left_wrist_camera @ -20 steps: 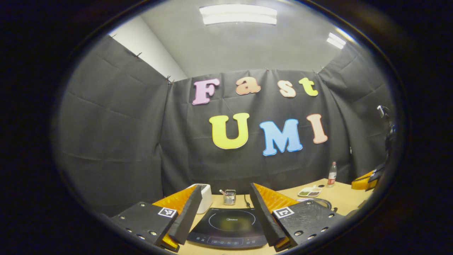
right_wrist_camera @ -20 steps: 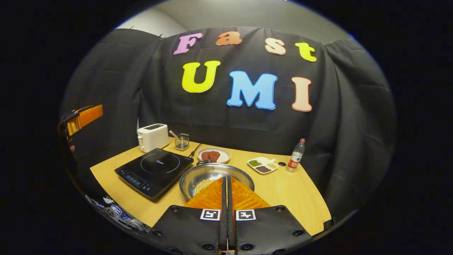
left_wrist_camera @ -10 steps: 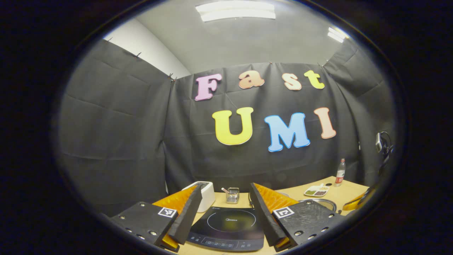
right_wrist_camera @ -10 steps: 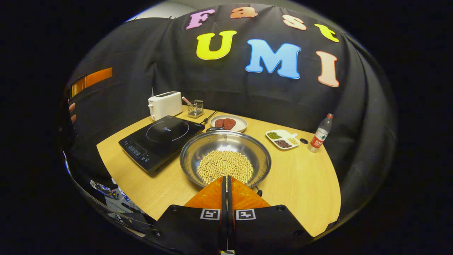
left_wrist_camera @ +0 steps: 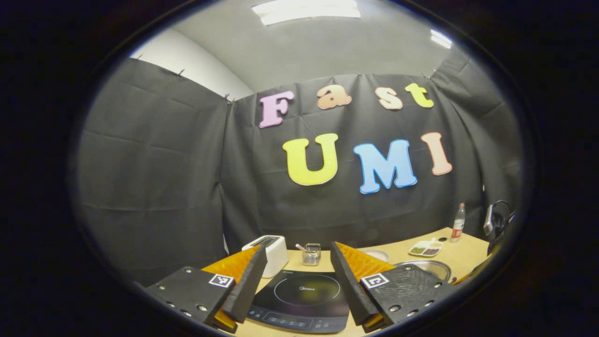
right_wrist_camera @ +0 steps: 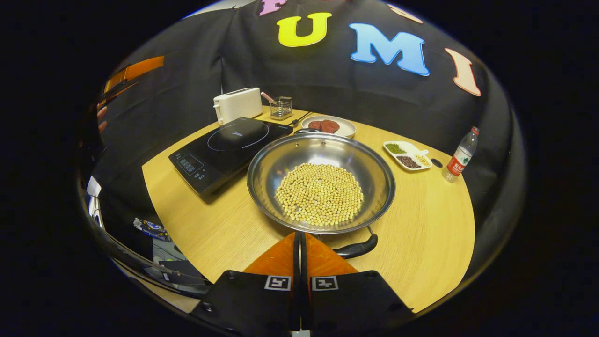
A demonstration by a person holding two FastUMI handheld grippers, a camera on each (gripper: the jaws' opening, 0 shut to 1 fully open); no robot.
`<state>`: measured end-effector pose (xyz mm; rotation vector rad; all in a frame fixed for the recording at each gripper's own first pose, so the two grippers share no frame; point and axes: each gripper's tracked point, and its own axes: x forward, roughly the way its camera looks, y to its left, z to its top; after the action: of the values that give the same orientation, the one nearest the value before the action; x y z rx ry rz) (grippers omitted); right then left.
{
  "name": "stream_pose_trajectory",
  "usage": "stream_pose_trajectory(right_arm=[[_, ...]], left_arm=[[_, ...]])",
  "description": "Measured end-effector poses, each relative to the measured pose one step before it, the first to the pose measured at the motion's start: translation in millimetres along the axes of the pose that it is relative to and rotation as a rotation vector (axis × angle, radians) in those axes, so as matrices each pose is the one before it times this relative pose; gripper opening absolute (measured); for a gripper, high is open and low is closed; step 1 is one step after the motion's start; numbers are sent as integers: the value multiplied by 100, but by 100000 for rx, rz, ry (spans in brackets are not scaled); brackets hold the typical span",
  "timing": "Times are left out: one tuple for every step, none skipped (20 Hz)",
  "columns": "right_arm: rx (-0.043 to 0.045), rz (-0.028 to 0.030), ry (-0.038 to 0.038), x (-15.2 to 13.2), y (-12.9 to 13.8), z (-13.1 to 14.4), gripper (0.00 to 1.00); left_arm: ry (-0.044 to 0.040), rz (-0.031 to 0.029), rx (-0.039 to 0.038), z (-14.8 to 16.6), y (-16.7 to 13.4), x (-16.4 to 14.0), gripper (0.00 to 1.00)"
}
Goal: First push the handle of the pot to place it horizontally, then grasp the pot with both hands and set it on the induction cooktop.
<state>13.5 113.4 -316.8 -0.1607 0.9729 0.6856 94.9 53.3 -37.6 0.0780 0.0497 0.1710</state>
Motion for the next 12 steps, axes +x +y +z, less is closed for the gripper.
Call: stream_pose_trajectory(right_arm=[[58,965,1667,285,114,-318,2],[-243,674,1590,321,38,-163,2],[-234,279,1461,376,-230,-194,5],[139,73,1392,236,-127,-168,2],[264,-432,1362,263,-283,-170,2],[249,-864,1417,352,-311,-217,2],[259,-794,1427,192,-421,-205,2],[955,705,984,190,-70,-65,2],[1239,781,508,-6,76,-110,2],[904,217,268,1,-82,52,2],[205,-255,95,27,-166,-190,2],[-162,-642,-32,-75,-307,53,2]], left_arm=[[313,646,45,-239,-12,-15,80],[127,600,-121,-47,56,73,80],[137,495,-102,-11,-115,104,80],[17,363,128,83,-66,62,80],[-268,309,356,-16,22,157,80],[-144,262,466,110,-26,11,80],[-28,311,435,-35,-13,-9,80],[167,161,178,-10,-80,11,80],[259,46,23,-152,-90,72,80],[293,31,45,-90,-85,27,80],[339,-19,89,-189,24,-15,81],[175,-94,116,-27,-116,105,81]])
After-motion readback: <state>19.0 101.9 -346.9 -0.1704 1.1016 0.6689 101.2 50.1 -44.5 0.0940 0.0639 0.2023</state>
